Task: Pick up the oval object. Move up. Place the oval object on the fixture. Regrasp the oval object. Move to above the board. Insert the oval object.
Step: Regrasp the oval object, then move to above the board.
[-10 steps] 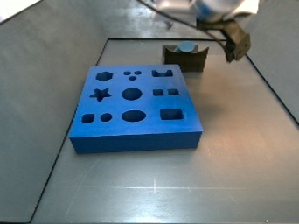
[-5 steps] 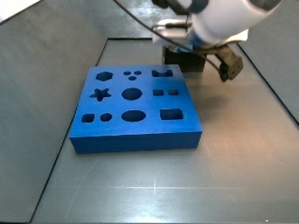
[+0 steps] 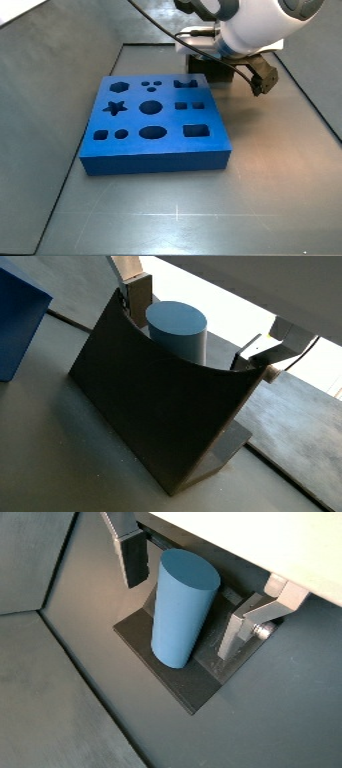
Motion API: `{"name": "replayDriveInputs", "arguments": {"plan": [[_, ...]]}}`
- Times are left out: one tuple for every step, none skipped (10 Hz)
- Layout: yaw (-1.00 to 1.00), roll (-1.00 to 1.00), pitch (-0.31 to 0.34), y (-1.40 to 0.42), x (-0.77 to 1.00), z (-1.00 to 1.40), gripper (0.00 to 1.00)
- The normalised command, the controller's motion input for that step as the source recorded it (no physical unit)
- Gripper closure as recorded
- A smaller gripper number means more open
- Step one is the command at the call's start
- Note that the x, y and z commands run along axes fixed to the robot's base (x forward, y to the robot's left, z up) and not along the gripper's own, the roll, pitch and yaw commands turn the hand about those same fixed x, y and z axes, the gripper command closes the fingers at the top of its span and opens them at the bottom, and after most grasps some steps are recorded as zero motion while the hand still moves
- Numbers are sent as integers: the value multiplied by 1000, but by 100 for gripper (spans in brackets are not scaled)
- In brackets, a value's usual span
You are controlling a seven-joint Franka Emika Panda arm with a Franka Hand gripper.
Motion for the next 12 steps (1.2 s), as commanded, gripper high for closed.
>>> {"name": "replayDriveInputs", "arguments": {"plan": [[-29,45,-9,-7,19,-170,0],[0,0,0,0,0,0,100],[76,213,-49,297,131,1000,100],[59,178,-52,290,128,1000,100],[38,145,-57,281,124,1000,100],[3,101,-52,266,115,1000,100],[-15,63,-49,260,110,1000,100],[-33,29,-35,250,101,1000,100],[-39,19,-25,242,95,1000,100],[-43,4,-6,225,82,1000,100],[-45,-11,8,216,74,1000,100],[-38,-26,28,200,61,1000,100]]}}
